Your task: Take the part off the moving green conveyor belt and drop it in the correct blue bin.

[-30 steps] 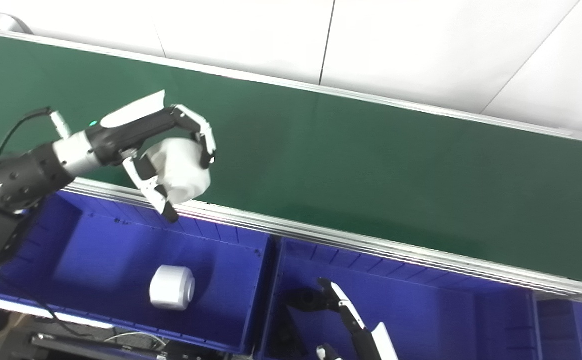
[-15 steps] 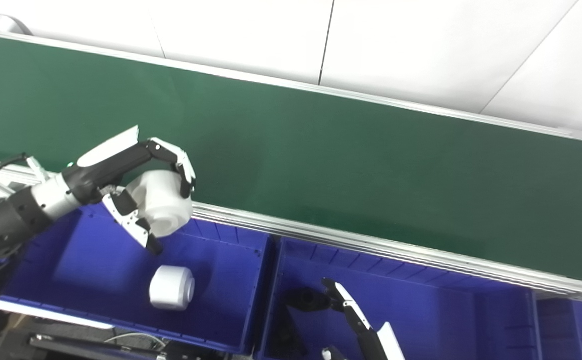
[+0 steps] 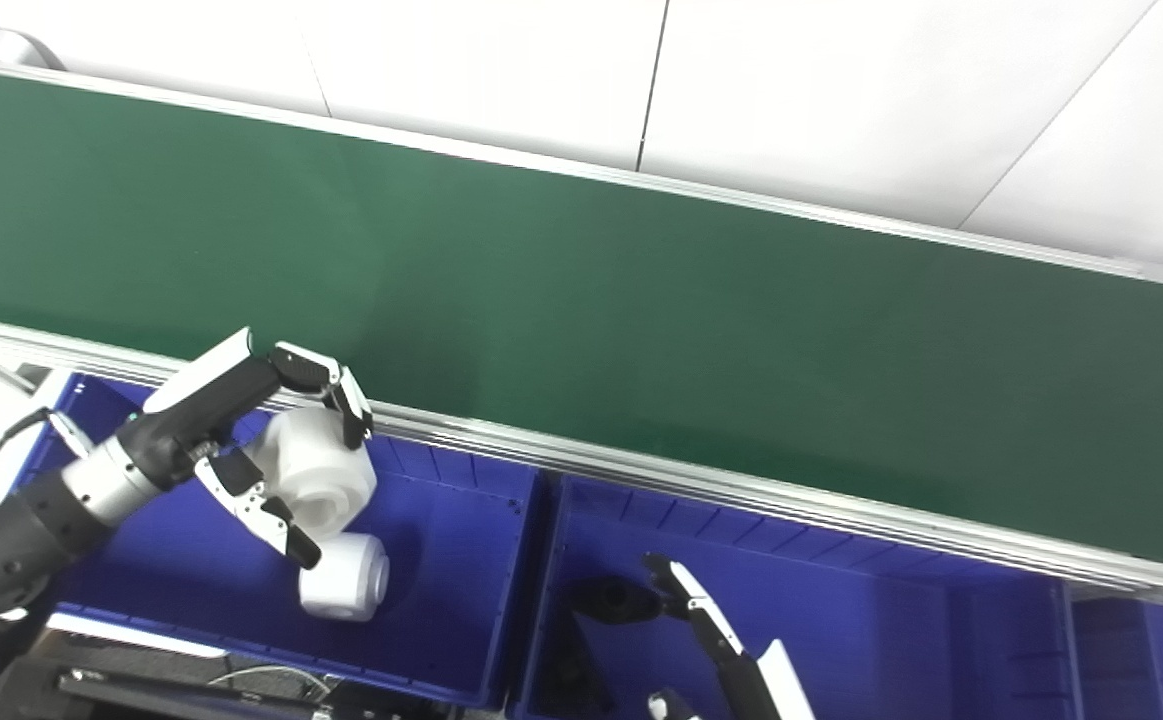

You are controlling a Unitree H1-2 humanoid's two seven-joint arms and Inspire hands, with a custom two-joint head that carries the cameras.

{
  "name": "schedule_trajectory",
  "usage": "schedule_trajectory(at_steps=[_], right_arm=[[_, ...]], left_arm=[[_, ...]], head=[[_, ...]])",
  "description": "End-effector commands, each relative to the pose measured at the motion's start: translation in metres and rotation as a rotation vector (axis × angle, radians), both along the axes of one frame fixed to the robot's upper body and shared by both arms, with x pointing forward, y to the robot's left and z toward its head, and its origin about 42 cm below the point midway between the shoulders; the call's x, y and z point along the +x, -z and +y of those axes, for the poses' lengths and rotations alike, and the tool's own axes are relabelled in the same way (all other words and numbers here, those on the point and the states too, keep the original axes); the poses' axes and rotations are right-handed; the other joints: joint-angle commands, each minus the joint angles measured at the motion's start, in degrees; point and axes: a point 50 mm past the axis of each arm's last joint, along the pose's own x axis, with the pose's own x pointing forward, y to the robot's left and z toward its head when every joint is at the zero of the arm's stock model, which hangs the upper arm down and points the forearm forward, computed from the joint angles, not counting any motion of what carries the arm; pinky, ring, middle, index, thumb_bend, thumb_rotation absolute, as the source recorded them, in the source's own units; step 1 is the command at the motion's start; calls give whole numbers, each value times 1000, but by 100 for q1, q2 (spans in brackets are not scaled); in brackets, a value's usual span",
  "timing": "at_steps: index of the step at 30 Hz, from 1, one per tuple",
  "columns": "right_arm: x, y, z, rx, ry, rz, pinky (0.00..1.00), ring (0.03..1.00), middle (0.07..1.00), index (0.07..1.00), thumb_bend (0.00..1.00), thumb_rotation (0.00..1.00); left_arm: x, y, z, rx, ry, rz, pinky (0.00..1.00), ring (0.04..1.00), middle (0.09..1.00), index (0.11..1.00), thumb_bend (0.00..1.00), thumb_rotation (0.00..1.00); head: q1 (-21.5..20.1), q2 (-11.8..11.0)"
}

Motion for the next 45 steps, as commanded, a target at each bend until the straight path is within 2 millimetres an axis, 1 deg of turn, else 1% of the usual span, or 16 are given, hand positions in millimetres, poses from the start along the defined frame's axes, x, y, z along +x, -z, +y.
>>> schedule_trajectory(at_steps=[1,7,11,17,27,28,29,30,31,32,34,35,36,37,40,45], right_arm=[[0,-11,-1,34,-13,-54,851,905,937,924,619,1000],[1,-11,-2,44,-19,-54,854,907,937,923,611,992],[1,-12,-1,36,-19,-51,851,906,937,922,618,997],[1,-12,-2,35,-16,-54,844,901,934,918,620,992],[-1,-13,-3,40,-8,-49,843,901,933,917,622,985],[-1,-13,-2,40,-7,-47,843,901,934,917,627,986],[-1,-13,-2,40,-6,-45,841,901,934,915,629,986],[-1,-13,-2,41,-6,-45,841,901,934,915,630,986],[-1,-13,-2,40,-5,-45,841,900,934,914,627,985],[-2,-13,-1,40,-5,-45,840,899,933,914,627,985],[-2,-13,-1,38,-6,-47,839,899,933,913,627,987],[-2,-13,0,38,-7,-49,839,898,933,914,626,989],[-3,-13,0,38,-7,-49,838,898,933,914,623,988],[-3,-14,1,39,-6,-47,838,898,933,914,624,986],[-4,-14,1,43,-5,-45,841,899,934,914,622,983],[-4,-15,2,38,-5,-40,842,900,934,915,629,988]], left_arm=[[-4,-1,-1,-28,-5,-35,200,424,497,400,498,0],[-16,30,-8,-9,-51,45,213,427,495,397,498,0],[-18,56,-6,21,-78,126,220,433,492,386,499,0],[-20,82,-3,56,-109,202,214,434,491,369,499,0],[-20,101,-2,71,-123,256,209,430,493,374,499,0],[-21,101,-2,65,-119,261,235,427,491,445,498,0],[-21,101,-1,61,-112,266,288,423,500,480,498,0],[-22,101,0,59,-105,272,296,422,502,484,498,0],[-23,100,0,59,-97,276,336,439,508,485,498,0],[-24,99,1,61,-89,277,413,496,599,493,501,37],[-24,97,0,70,-75,272,485,556,663,497,504,60],[-24,95,0,75,-67,266,565,622,702,498,507,69],[-23,94,-1,78,-61,262,604,660,724,499,508,73],[-23,93,-1,82,-55,259,631,693,744,601,575,147],[-23,91,-1,87,-44,253,660,724,765,698,636,212],[-23,91,0,87,-47,253,680,746,777,726,644,222]], head=[[7,1],[40,17],[4,21],[-29,24],[-47,41],[-42,41],[-42,43],[-43,44],[-43,45],[-43,47],[-49,46],[-49,49],[-56,50],[-59,50],[-54,58],[-39,79]])
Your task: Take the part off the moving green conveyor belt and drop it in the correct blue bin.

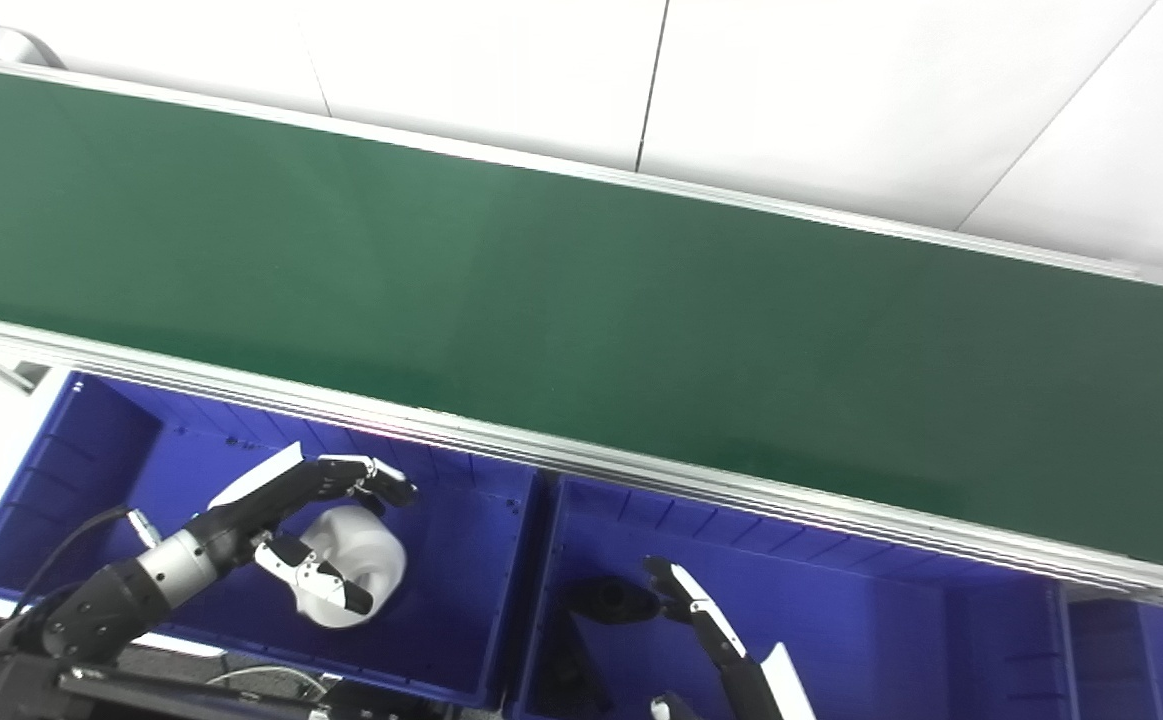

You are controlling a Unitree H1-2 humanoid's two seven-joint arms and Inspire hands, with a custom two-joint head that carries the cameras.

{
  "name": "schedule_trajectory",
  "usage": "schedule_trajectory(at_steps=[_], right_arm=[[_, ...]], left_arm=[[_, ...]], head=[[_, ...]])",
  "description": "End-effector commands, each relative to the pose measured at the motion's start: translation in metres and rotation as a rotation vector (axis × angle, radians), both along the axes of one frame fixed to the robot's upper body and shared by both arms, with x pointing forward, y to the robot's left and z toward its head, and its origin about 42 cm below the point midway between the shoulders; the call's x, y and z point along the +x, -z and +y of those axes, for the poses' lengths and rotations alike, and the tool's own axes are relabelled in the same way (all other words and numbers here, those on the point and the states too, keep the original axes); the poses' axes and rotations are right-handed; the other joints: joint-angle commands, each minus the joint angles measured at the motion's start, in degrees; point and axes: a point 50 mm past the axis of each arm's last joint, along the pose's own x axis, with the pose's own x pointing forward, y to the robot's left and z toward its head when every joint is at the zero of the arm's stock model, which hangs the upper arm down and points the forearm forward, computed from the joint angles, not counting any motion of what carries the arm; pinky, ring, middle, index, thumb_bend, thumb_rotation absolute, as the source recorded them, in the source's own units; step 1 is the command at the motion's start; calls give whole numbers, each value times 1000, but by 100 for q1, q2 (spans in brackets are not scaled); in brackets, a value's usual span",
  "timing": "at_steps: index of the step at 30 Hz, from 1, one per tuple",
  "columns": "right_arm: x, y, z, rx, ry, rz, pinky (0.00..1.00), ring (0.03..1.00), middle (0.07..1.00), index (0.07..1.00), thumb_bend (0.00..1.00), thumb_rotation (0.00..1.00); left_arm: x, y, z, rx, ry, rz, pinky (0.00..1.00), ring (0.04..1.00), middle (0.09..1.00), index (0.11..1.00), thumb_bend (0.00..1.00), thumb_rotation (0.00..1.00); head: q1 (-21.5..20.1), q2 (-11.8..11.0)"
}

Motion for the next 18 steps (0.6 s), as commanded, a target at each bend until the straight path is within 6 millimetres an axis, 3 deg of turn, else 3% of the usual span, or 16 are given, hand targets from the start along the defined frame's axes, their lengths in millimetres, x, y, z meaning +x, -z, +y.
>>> schedule_trajectory(at_steps=[1,13,18], right_arm=[[-2,-9,3,25,-5,-37,842,900,934,916,628,988],[-2,-7,5,27,2,-32,840,897,934,916,637,997],[-1,-10,8,15,3,-37,840,900,937,918,639,1000]], left_arm=[[5,-10,9,11,14,-50,683,749,779,727,645,223],[4,-18,7,-26,13,-64,688,742,779,749,622,258],[5,-32,1,-79,29,-103,690,746,790,766,614,286]], head=[[6,10],[-83,100],[-417,266]])
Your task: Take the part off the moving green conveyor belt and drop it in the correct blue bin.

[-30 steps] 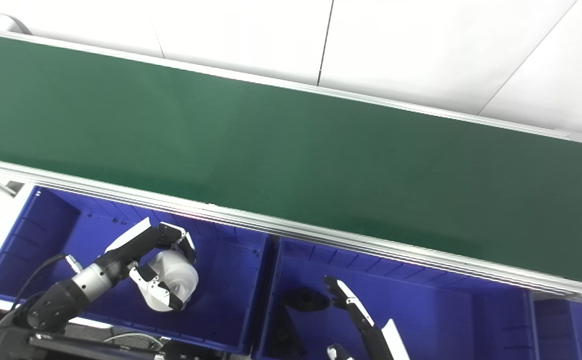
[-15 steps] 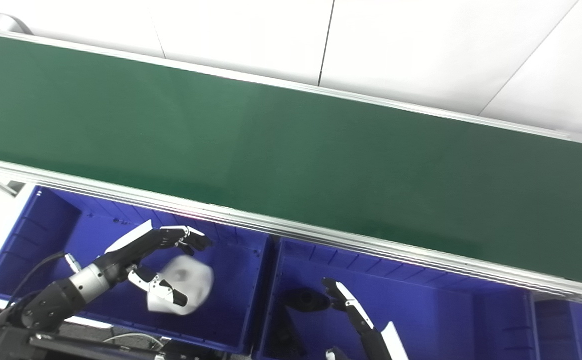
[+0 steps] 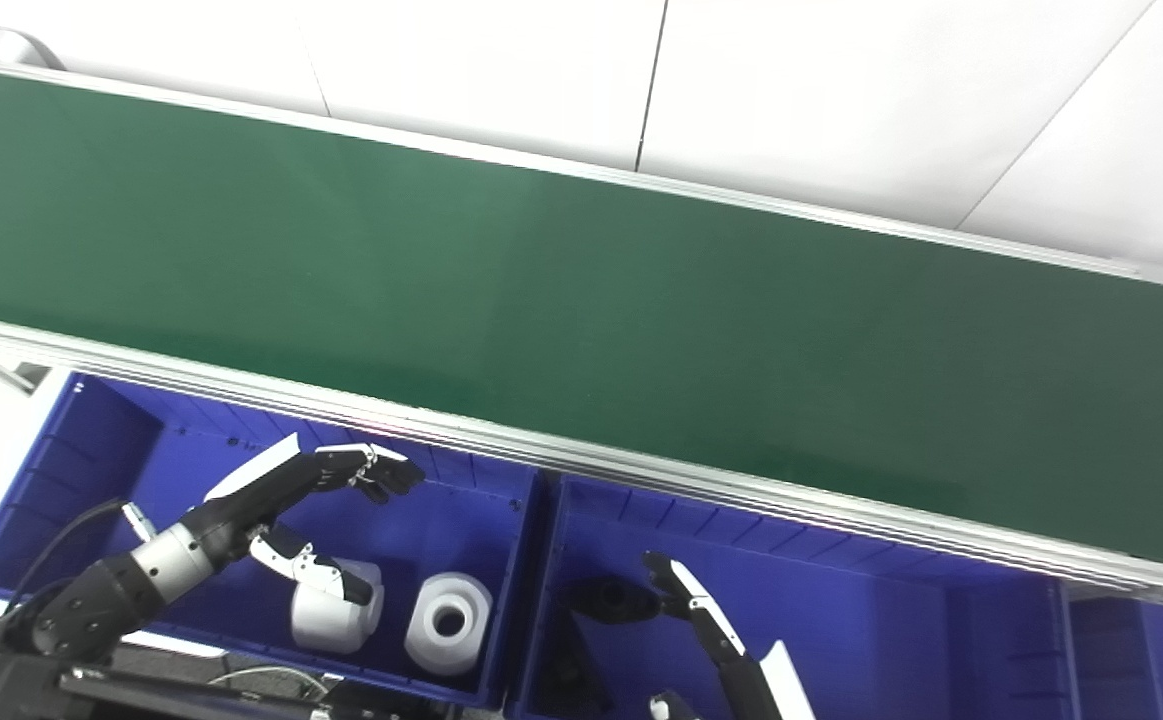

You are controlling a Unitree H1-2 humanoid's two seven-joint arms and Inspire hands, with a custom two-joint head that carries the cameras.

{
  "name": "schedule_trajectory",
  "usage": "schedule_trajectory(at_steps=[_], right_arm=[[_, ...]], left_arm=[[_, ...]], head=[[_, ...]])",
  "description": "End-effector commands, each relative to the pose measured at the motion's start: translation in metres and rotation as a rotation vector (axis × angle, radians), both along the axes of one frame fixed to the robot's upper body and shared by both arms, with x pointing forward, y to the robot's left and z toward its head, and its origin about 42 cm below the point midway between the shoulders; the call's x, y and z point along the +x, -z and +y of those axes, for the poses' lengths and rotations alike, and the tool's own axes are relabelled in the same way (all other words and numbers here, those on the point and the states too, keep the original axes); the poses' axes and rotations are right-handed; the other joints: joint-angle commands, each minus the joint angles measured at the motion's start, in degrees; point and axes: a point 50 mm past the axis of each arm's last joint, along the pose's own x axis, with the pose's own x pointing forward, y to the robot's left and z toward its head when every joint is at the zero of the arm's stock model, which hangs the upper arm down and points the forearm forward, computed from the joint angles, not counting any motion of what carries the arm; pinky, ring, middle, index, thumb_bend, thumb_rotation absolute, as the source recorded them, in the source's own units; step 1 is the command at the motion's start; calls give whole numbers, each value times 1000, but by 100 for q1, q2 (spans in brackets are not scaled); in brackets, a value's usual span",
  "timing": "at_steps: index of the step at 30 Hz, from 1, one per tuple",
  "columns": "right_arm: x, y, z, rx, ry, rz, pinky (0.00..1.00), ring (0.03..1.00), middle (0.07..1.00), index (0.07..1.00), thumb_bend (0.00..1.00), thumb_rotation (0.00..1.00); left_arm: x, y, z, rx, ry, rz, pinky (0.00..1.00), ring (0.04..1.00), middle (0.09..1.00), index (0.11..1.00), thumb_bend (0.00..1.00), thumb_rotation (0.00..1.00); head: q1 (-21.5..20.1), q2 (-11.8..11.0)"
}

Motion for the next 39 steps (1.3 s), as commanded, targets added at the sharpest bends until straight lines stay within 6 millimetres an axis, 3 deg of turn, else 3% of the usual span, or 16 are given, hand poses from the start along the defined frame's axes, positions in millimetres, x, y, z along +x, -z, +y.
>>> schedule_trajectory(at_steps=[1,5,7,11,20,26,29,32,39], right_arm=[[-1,-11,4,15,-3,-34,844,903,940,922,637,1000],[4,-16,10,23,0,-38,849,905,941,921,628,997],[9,-21,15,26,2,-42,852,906,940,924,629,999],[19,-27,24,18,1,-46,847,904,941,924,640,1000],[26,-30,23,10,21,-62,838,900,940,926,614,1000],[27,-33,21,9,32,-86,856,913,948,931,594,1000],[27,-34,22,15,39,-92,860,916,950,934,587,1000],[27,-35,24,21,48,-96,861,917,950,933,581,1000],[26,-35,26,21,57,-85,872,927,958,941,571,1000]], left_arm=[[3,-16,2,-37,12,-62,689,751,798,776,611,291],[5,-27,0,-86,21,-83,709,771,812,790,618,288],[6,-32,1,-102,19,-90,710,767,805,784,619,292],[7,-36,3,-132,26,-89,708,766,802,781,625,333],[-3,-47,-24,-212,123,-47,773,812,841,832,589,393],[-12,-59,-41,-242,172,-41,817,870,901,885,566,562],[-18,-60,-43,-270,185,-7,892,946,978,969,541,664],[-22,-62,-41,-278,209,21,979,997,999,999,554,820],[-27,-65,-45,-280,250,63,958,1000,1000,1000,542,877]], head=[[3,3],[-411,287],[-795,545],[-1174,641],[-1000,642],[-1030,674],[-1098,706],[-1124,717],[-1121,703]])
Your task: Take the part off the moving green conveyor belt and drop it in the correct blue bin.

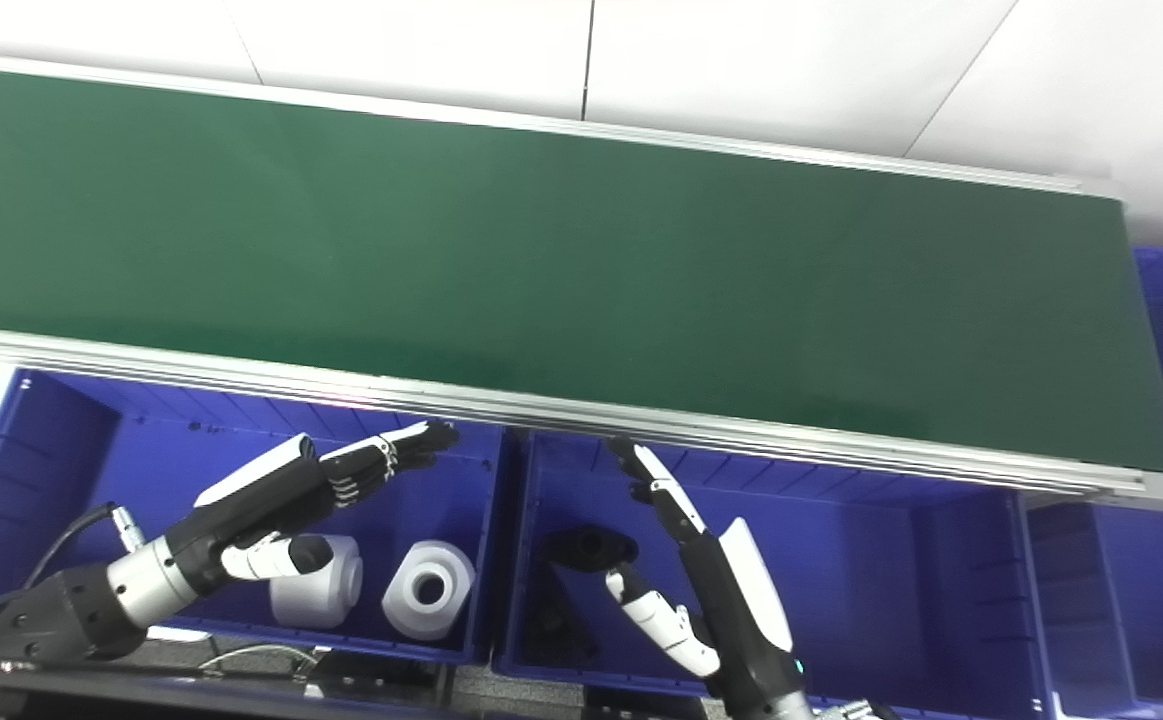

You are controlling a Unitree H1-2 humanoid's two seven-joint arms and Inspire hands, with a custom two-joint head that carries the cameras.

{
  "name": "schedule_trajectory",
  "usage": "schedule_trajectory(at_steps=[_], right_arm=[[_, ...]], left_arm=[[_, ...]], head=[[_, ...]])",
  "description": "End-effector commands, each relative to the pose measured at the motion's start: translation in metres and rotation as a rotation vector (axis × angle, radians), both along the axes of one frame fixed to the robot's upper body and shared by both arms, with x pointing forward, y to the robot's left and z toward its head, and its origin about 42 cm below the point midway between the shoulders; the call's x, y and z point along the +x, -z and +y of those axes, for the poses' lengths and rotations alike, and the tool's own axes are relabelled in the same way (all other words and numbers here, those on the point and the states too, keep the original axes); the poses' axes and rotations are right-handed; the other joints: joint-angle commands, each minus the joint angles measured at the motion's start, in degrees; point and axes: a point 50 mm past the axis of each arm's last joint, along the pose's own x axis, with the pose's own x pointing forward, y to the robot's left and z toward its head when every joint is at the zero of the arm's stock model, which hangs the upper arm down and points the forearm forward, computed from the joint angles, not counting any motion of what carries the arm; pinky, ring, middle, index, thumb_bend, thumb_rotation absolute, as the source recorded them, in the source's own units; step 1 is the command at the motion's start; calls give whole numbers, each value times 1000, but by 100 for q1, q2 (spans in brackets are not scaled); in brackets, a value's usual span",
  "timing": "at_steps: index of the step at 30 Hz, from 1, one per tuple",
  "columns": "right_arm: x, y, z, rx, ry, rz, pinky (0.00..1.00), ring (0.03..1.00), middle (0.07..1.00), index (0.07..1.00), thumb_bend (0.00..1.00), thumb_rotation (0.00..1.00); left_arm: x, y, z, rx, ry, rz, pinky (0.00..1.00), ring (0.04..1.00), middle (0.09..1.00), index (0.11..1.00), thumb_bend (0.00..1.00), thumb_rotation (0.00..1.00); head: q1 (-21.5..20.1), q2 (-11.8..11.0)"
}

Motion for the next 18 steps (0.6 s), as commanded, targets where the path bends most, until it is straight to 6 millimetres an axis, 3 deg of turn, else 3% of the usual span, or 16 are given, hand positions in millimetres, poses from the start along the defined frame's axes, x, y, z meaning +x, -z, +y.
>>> schedule_trajectory(at_steps=[1,5,7,8,9,10,11,12,15,17,18], right_arm=[[-3,-12,3,25,10,-44,872,927,957,940,567,1000],[-6,-13,2,21,10,-37,868,924,959,942,555,1000],[-7,-13,3,21,12,-34,868,925,960,943,550,1000],[-6,-13,7,21,12,-33,869,927,961,943,553,1000],[-5,-13,9,21,12,-32,868,926,960,942,553,1000],[-4,-13,14,17,11,-29,865,924,959,940,557,1000],[-3,-13,17,13,10,-26,860,921,957,937,567,1000],[-1,-13,23,9,7,-27,853,916,954,935,568,1000],[4,-14,36,15,-2,-20,854,918,958,942,560,1000],[4,-15,37,18,-4,-11,864,927,965,950,558,1000],[3,-16,35,17,-1,-13,867,929,966,952,558,1000]], left_arm=[[-1,-11,0,-20,22,-25,963,1000,1000,1000,528,878],[-1,-11,0,-22,29,-7,986,1000,1000,1000,507,879],[0,-11,1,-26,30,0,995,1000,1000,1000,487,870],[1,-10,5,-28,33,-3,998,1000,1000,1000,473,857],[2,-9,7,-30,35,-5,1000,1000,1000,1000,452,852],[3,-7,13,-28,40,-9,1000,1000,1000,1000,445,859],[4,-6,17,-26,44,-12,1000,1000,1000,1000,443,880],[5,-5,23,-19,49,-12,1000,1000,1000,1000,446,908],[7,-3,35,-18,56,7,1000,1000,1000,1000,444,931],[9,-3,35,-21,63,7,1000,1000,1000,1000,441,926],[9,-4,34,-20,66,6,1000,1000,1000,1000,441,925]], head=[[5,8],[116,12],[-129,22],[-968,30],[-968,30],[-1710,12],[-1710,12],[-2078,-9],[-2040,5],[-1730,40],[-1355,71]])
